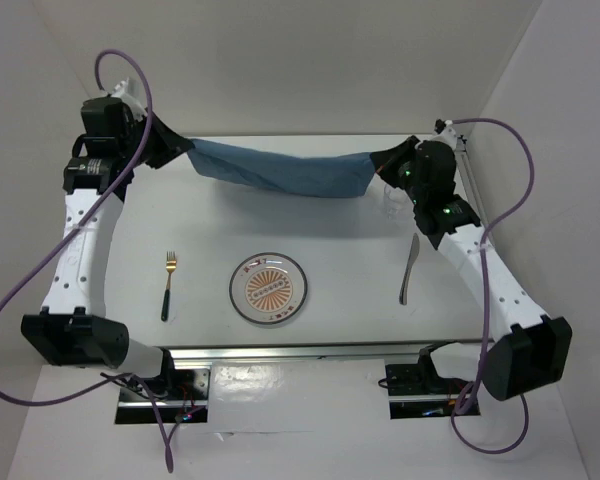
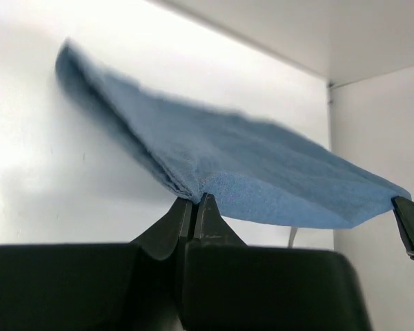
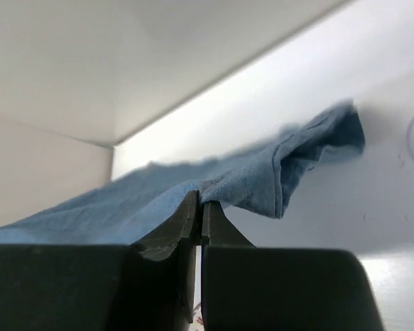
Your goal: Set the dinner table for one person
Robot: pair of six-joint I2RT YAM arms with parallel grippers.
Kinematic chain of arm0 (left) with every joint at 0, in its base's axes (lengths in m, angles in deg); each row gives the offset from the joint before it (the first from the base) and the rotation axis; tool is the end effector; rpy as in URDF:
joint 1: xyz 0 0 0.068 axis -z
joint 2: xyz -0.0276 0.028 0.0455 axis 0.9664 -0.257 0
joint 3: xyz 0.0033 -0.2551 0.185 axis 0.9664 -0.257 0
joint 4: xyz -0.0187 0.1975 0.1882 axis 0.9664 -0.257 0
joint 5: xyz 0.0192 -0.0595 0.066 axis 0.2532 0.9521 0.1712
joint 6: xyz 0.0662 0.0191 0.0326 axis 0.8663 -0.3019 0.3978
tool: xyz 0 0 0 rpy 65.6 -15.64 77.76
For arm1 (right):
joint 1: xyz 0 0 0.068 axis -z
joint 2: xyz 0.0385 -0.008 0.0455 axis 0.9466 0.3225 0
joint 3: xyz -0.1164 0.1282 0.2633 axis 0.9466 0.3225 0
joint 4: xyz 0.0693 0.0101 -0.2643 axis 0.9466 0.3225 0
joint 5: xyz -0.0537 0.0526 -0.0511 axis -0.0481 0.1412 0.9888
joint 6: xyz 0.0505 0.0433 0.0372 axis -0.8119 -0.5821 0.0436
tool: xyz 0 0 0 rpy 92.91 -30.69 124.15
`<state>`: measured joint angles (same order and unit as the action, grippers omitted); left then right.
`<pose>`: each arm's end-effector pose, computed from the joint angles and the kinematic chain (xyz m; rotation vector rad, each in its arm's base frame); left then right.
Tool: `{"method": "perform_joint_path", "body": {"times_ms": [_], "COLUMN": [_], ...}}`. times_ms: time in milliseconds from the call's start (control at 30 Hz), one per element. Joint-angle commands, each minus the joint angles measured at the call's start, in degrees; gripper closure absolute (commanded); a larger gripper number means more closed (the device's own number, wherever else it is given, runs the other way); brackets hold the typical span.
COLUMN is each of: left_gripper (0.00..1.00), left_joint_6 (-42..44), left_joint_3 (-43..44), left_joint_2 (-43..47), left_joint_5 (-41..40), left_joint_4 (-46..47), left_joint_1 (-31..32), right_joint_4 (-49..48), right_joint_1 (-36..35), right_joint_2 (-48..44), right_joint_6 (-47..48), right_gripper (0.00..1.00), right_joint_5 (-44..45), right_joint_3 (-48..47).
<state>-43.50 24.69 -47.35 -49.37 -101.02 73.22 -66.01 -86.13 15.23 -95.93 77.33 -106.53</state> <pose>0.3584 -0.0068 0.4666 -0.4929 1.9730 -0.6848 0.3240 0.0814 0.3944 0.5353 1.7897 0.6645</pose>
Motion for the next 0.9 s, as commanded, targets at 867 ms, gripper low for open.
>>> {"method": "perform_joint_path", "body": {"times_ms": [867], "left_gripper": [1.00], "left_joint_6": [2.89], "left_joint_3": [15.42], "left_joint_2": [-5.56], "left_joint_5": [3.47], "left_joint_4": [1.22], "left_joint_1": [-1.54], "right_joint_4": [-2.34], "right_joint_1": [4.20], "right_joint_2": [9.70], "right_joint_6": [15.68], "right_gripper": [1.00], "right_joint_5": [-5.56], "right_joint_3": [-26.11]}}
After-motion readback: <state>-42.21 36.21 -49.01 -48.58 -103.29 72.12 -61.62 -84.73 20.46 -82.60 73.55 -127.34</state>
